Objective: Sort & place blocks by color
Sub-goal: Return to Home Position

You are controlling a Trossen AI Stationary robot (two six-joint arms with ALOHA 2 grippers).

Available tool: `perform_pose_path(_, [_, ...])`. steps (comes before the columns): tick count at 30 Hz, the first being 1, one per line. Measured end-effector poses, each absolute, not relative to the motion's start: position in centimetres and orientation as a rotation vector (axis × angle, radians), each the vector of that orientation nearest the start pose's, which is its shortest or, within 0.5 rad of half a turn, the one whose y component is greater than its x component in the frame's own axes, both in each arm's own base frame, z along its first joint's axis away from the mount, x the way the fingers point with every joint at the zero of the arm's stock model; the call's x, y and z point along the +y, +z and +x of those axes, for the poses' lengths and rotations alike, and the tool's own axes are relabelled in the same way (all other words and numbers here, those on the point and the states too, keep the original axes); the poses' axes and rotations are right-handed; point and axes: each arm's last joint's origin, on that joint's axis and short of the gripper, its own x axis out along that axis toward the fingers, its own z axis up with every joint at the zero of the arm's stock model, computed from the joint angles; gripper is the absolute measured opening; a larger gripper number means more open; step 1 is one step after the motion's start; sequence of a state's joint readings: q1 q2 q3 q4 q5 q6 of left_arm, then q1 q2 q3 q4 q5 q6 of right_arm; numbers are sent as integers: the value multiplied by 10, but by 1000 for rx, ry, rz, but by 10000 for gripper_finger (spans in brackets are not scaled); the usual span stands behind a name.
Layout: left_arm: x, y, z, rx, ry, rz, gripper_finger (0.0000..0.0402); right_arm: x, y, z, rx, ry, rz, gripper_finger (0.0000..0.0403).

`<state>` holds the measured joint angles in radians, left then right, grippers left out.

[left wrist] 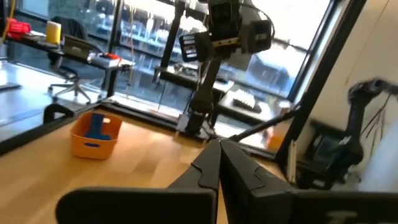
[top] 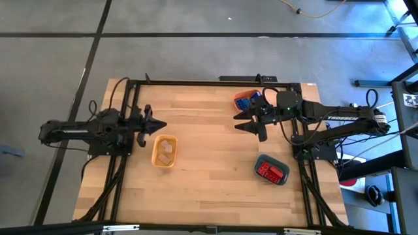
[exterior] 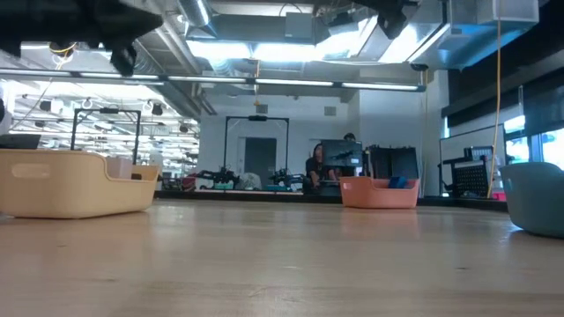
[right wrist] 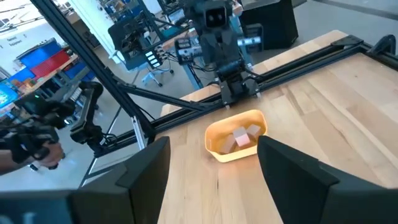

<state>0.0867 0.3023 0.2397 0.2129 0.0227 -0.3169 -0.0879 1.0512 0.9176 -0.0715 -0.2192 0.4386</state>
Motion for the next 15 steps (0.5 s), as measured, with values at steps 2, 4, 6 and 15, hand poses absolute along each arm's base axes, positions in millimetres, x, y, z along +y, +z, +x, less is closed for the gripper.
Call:
perform_pose_path(2, [8,226,109,-181,30,-340,0,-14,340,233,228,84,468,244])
perform_pose_path(4, [8,213,106,-180,25,-354,0,-14,340,233,229,84,469,244])
perform_pose_path(6, [7,204,104,-188,21,-355,0,-14,340,233,229,84,470,244])
perform_pose_path(15, [6,181,98,-149,-22,-398,0,-14,340,234,232,80,499,244])
